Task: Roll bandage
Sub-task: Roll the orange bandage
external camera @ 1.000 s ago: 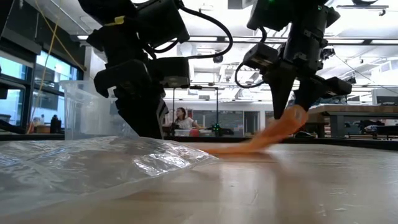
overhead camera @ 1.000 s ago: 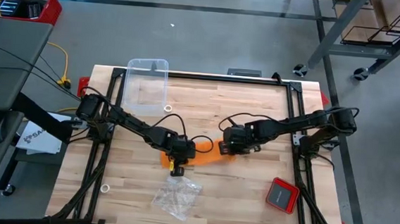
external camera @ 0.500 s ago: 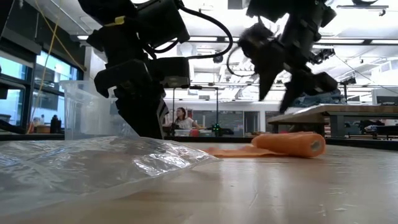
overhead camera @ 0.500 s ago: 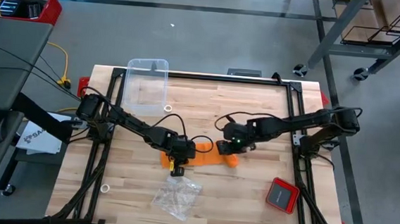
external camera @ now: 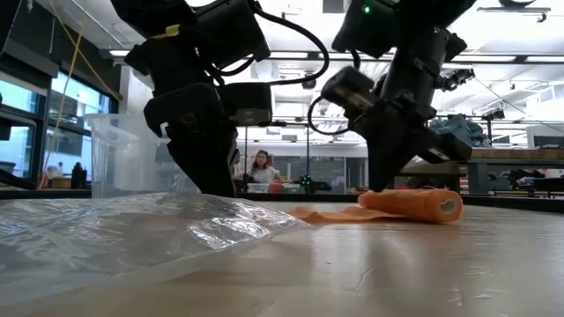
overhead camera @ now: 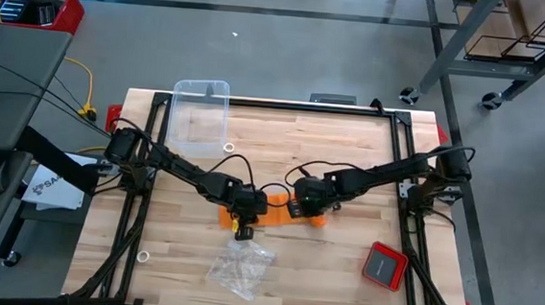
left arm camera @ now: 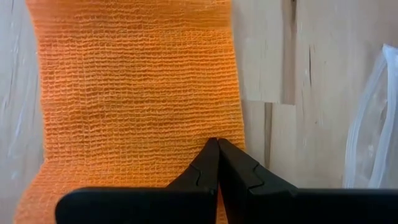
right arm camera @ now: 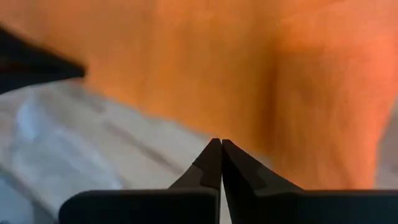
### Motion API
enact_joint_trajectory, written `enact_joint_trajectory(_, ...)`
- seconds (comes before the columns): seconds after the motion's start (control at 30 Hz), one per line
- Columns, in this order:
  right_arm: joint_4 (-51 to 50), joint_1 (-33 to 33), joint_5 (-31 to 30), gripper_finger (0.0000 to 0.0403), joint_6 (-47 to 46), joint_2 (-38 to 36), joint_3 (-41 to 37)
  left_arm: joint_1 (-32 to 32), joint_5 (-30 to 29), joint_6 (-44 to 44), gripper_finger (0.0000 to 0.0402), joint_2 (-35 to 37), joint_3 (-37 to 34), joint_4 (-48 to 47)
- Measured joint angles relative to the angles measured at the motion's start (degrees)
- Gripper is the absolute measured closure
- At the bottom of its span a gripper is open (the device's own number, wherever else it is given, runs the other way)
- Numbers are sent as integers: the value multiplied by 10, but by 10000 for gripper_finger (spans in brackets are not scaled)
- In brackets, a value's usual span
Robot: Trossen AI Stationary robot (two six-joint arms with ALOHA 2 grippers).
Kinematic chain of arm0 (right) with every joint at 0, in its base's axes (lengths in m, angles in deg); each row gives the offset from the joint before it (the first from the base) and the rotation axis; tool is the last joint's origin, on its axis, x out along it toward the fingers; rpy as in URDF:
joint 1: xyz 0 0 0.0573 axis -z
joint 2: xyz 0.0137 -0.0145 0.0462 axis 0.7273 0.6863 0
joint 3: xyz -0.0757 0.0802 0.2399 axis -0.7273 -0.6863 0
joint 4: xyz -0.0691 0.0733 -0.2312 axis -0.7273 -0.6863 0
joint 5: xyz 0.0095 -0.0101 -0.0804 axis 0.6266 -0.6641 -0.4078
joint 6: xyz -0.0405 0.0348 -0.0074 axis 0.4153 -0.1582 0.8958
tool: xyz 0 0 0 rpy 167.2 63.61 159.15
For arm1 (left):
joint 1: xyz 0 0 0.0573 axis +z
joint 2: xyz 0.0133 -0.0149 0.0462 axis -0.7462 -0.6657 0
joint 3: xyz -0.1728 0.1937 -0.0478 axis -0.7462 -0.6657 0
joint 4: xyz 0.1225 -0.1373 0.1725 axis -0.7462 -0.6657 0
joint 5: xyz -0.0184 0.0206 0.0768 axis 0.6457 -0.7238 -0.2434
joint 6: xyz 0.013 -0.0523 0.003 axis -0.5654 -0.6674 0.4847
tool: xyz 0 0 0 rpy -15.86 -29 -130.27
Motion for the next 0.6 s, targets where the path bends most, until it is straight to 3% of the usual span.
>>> enact_joint_trajectory(0.3, -54, 28, -19, 403, 29, 0, 0, -1, -2, -26, 402, 0, 0, 0)
enact_joint_trajectory(0.6, -45, 29, -19, 403, 28, 8, 0, -1, -2, -26, 402, 0, 0, 0)
